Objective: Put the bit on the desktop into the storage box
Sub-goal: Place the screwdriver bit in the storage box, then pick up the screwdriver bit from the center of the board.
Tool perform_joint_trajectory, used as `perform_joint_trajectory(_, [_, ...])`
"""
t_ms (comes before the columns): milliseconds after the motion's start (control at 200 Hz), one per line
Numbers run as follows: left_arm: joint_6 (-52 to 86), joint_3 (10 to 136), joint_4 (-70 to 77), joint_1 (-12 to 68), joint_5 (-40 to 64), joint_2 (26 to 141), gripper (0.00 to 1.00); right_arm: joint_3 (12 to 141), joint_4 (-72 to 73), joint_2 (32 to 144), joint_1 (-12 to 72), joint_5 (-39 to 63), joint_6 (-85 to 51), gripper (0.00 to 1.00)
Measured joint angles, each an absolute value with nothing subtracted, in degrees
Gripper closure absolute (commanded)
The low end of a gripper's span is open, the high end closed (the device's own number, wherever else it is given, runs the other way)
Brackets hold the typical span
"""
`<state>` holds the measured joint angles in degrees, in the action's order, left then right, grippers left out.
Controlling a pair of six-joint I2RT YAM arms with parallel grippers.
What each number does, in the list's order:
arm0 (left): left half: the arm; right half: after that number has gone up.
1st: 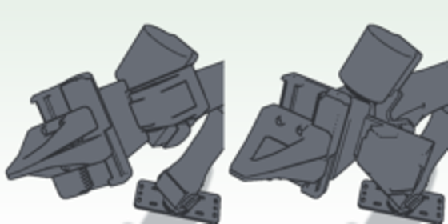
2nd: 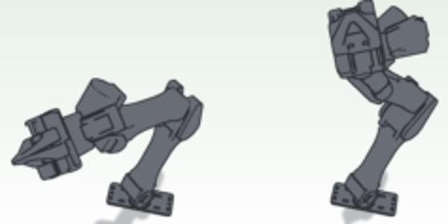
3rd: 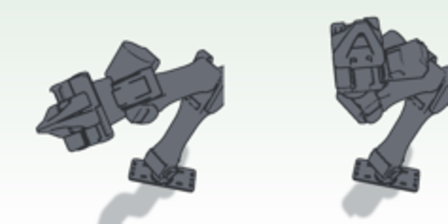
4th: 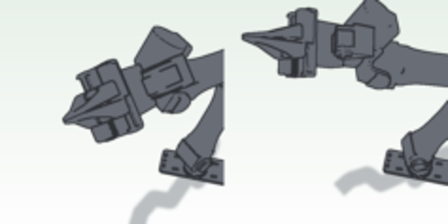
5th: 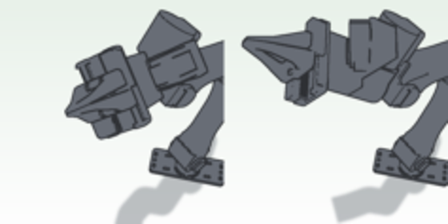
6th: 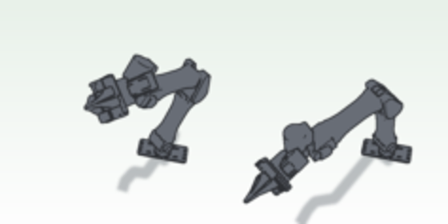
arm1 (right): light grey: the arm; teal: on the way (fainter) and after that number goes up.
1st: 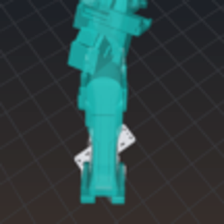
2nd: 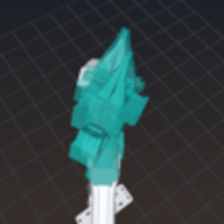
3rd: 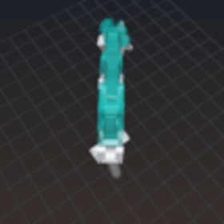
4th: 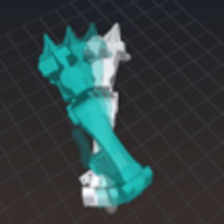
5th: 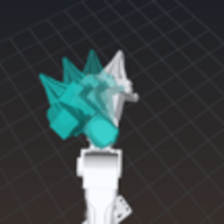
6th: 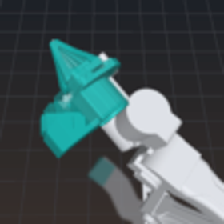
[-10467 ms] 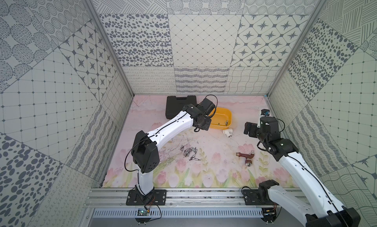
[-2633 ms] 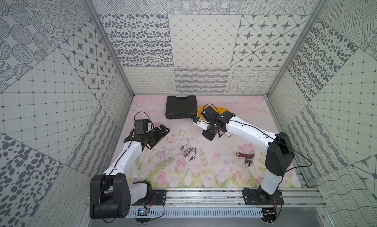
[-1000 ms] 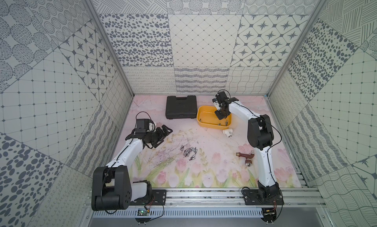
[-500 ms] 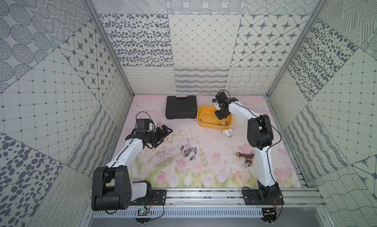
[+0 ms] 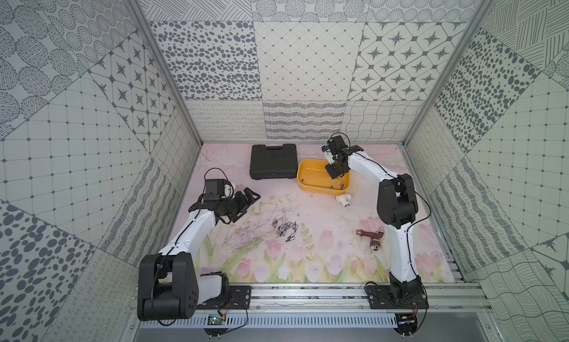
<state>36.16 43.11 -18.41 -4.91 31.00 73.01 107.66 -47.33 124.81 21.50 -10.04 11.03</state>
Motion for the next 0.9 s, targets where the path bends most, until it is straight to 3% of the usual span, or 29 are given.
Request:
perform_joint_trajectory(140, [35.75,43.11,-18.9,-4.32,30.61,71.53,0.01,104.09,-46.17,118.61,21.5,-9.41,10.57,0.4])
perform_joint_trajectory(565, [33.76,44.84,-21.54,-2.11,28.93,70.61,0.01,89.34,-42.41,101.49,22.44,-2.94,8.32,0.35])
perform_joint_trajectory(900, [33.17,44.84,-21.71,-2.02,28.14,71.99,0.01,80.88,-42.02,90.74,32.91,1.34,12.29,0.31])
